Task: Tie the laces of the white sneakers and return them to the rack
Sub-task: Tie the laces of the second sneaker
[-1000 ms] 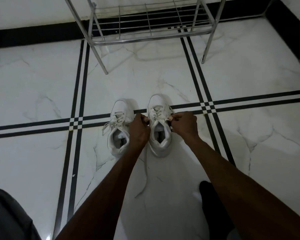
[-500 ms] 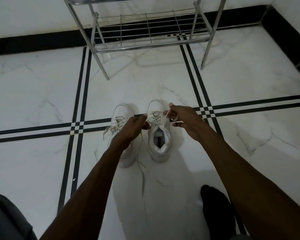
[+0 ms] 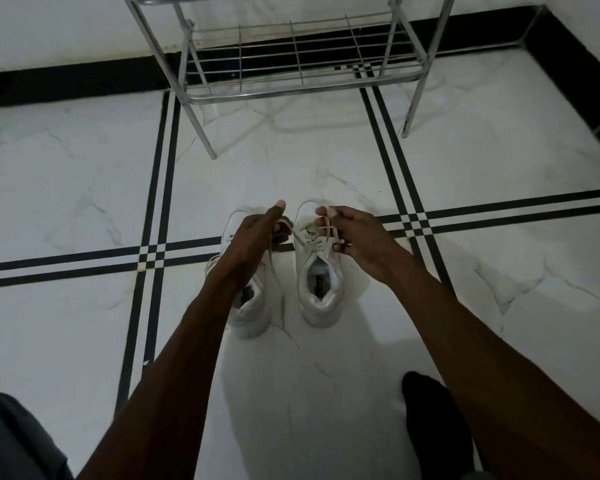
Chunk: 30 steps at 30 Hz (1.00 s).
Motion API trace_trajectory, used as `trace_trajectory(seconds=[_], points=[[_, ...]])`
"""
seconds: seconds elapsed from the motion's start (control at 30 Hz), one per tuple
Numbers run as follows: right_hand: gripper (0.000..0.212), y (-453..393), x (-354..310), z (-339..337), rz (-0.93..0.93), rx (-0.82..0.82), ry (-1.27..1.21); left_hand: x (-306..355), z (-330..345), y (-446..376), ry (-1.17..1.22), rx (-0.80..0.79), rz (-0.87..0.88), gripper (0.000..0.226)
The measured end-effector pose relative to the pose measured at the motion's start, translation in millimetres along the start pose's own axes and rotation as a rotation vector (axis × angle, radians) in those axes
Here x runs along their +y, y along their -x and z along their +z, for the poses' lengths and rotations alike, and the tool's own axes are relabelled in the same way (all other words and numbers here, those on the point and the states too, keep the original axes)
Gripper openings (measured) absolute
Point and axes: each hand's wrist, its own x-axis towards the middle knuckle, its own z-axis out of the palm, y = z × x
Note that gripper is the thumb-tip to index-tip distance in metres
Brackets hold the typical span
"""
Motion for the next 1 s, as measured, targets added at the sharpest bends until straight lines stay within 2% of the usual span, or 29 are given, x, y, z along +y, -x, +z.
trace_trajectory(seconds=[0.13,0.23,0.37,0.47,0.57,0.73,0.9,1.0], points=[[0.028,-4,4,2,-0.075,0.018,0.142,3,15,-2,0.08,0.008,0.011,0.063],[0.031,-5,5,5,-0.087,0.037,0.233,-3,24,-4,0.083,0.082,0.042,0.056],[0.026,-6,2,8,-0.09,0.102,0.321,-16,30,-4,-0.013,0.042,0.131,0.047],[0.017,-9,3,9,-0.029,0.208,0.244,-20,35,-6,-0.082,0.03,0.139,0.04],[0.022,-11,5,9,0.032,0.275,0.119,-19,36,-8,-0.154,0.021,0.147,0.036],[0.02,-9,9,11,0.059,0.272,-0.009,-22,35,-12,-0.203,0.015,0.18,0.019],[0.017,-12,12,13,0.058,0.323,0.005,-25,37,-14,-0.307,-0.01,0.232,0.032],[0.016,-12,12,12,0.057,0.302,0.0,-25,40,-12,-0.383,0.005,0.274,0.029]])
